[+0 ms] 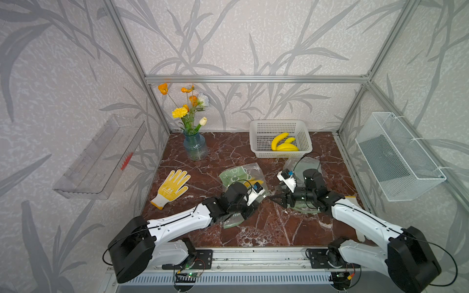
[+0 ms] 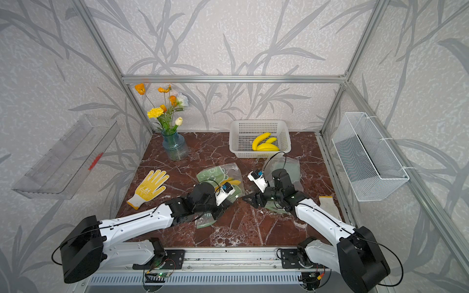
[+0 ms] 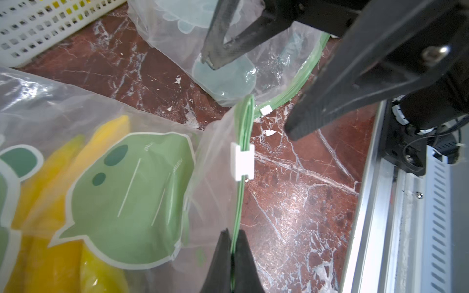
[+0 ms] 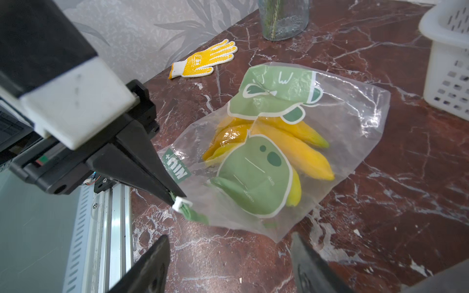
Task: Open the zip-top bag and take out the banana
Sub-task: Pick up the zipper food storage bag at the center of the board.
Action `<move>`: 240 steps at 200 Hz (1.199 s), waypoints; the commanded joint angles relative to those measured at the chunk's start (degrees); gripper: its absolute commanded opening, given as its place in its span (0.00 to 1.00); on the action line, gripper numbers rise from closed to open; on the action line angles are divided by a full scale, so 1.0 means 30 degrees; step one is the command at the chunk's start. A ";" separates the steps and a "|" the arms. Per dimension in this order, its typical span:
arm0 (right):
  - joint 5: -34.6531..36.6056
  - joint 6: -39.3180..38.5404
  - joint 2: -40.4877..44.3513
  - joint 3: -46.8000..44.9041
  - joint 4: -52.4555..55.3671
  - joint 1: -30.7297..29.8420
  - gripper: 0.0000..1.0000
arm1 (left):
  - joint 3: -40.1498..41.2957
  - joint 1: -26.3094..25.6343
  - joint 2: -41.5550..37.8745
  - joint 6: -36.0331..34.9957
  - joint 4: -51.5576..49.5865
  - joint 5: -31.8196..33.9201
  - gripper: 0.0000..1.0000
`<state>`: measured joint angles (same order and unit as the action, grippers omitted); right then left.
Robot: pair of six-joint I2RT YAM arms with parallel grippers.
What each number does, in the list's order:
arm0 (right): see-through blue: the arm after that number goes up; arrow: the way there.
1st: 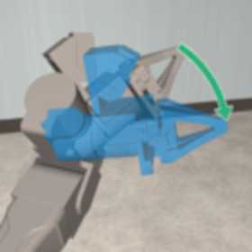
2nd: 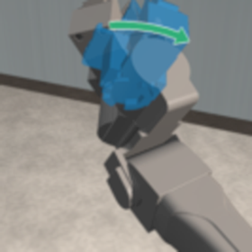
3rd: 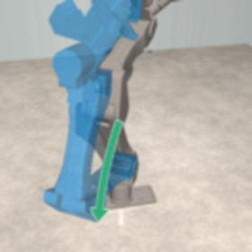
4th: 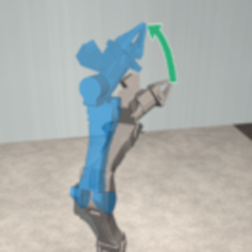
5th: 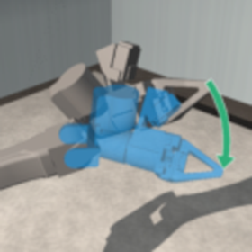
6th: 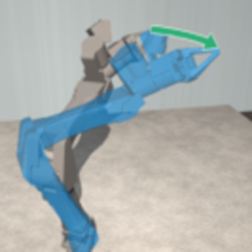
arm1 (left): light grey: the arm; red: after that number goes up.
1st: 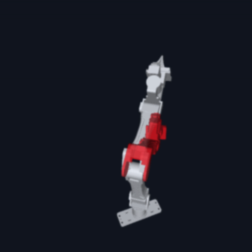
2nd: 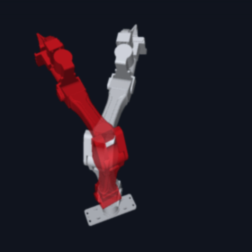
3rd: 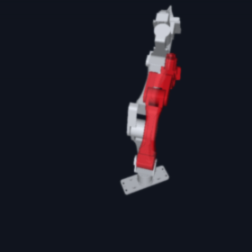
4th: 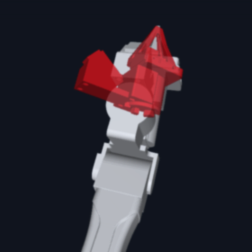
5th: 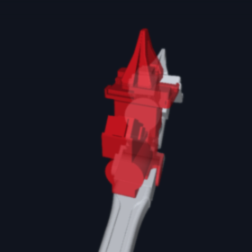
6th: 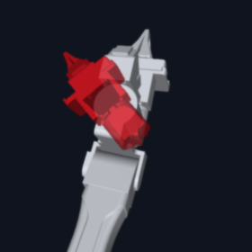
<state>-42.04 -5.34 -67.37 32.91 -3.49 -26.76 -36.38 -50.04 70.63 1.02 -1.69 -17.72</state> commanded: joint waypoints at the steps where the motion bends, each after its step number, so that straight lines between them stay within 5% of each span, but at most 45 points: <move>1: -0.2000 -0.1471 -0.0460 0.0724 -0.1004 0.0049 0.73 | -0.0119 0.0588 0.0279 0.0183 0.0323 -0.2642 0.00; 84: -0.3590 -0.2244 -0.2012 0.1095 -0.1098 0.0074 0.64 | -0.0261 0.2293 0.1189 0.0978 0.1388 -0.5263 0.00; 240: -0.4272 -0.3026 -0.3469 0.2212 0.0283 0.0114 0.37 | -0.0265 0.2995 0.1281 0.1212 0.1618 -0.5651 0.00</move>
<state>-53.67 -13.74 -77.21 37.78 -4.19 -26.65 -36.38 -41.45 74.17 4.38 2.00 -33.28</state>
